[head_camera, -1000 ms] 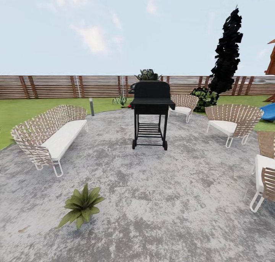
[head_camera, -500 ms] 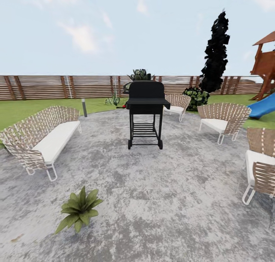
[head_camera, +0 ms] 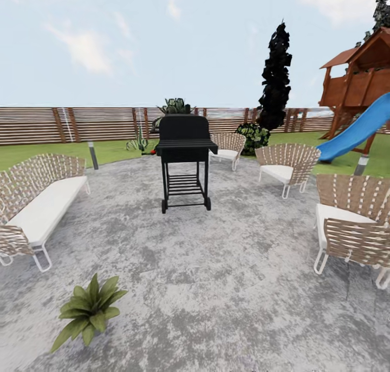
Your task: Pick up the pesticide atomizer in the garden and spray insectifuge to fully cover both potted plants in the garden.
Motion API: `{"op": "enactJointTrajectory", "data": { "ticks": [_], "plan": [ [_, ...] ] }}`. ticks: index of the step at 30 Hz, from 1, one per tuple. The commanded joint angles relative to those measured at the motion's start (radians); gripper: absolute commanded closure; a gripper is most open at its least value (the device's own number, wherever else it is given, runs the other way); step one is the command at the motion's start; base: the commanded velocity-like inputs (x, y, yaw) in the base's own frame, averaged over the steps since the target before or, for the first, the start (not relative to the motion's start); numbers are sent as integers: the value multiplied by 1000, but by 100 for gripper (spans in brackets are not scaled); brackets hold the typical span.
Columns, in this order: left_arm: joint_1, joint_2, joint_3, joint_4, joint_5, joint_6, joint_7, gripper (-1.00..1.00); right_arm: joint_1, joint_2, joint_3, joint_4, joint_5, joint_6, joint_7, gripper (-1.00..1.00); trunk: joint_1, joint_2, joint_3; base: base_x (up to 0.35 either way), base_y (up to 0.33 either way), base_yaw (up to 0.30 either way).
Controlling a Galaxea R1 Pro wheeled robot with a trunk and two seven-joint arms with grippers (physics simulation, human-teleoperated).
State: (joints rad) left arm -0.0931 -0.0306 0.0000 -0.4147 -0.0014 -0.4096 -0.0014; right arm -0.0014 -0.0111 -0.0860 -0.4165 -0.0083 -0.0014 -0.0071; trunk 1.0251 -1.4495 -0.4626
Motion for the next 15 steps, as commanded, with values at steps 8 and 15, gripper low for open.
{"op": "enactJointTrajectory", "data": {
  "ticks": [8, 15],
  "plan": [
    [0, 0, 0, 1, 0, -3, 0, -100, 0, 0, -2, -1, -1, 0, -1, -100, 0, 0, -1, 0, 0, -272],
    [0, 0, 0, 1, 0, -3, 0, -100, 0, -1, -1, -1, -1, 0, 0, -100, 0, 0, -1, -108, 38, -272]
  ]
}}
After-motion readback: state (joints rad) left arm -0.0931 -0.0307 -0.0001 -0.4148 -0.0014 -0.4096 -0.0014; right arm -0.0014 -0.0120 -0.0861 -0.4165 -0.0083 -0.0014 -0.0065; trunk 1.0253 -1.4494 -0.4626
